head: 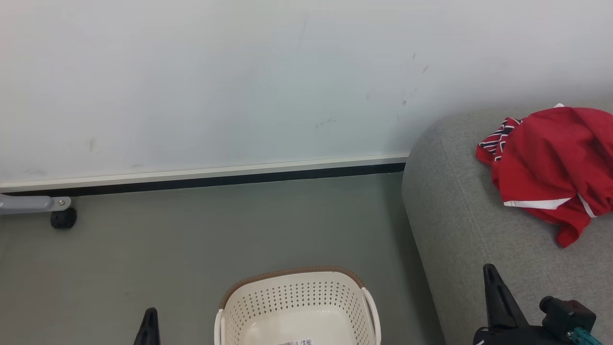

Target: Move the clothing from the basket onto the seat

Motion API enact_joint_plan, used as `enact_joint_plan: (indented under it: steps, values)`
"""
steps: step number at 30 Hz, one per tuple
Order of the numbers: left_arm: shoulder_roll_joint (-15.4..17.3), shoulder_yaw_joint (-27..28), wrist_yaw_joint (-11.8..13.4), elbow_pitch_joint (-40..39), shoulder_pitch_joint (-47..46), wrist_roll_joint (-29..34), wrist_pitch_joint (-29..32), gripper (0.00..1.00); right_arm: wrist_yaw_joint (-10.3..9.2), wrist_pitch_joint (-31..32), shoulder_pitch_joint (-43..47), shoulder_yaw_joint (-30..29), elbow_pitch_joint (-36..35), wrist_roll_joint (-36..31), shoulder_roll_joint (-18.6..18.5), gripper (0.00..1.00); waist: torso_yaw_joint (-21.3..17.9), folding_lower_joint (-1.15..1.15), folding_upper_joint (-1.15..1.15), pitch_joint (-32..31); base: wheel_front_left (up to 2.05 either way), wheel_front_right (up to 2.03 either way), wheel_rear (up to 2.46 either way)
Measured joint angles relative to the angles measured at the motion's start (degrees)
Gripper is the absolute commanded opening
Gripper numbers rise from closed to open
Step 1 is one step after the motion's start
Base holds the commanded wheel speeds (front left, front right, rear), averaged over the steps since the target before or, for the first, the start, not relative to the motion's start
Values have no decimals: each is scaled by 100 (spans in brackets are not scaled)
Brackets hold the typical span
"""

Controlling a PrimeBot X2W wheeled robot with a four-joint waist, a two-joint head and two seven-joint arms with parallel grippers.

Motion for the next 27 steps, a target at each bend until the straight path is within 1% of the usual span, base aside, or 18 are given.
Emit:
enact_joint_plan:
  steps: [8,27]
  values:
    - [-35,120,-118,82,-63,-546,168,0,135,170,-24,-203,55,533,62,0,11,0,0,3,0,0,0]
    - [-141,371,-326,252,-313,-1900,572,0,357,564,-124,-673,179,1851,229,0,36,0,0,11,0,0,0]
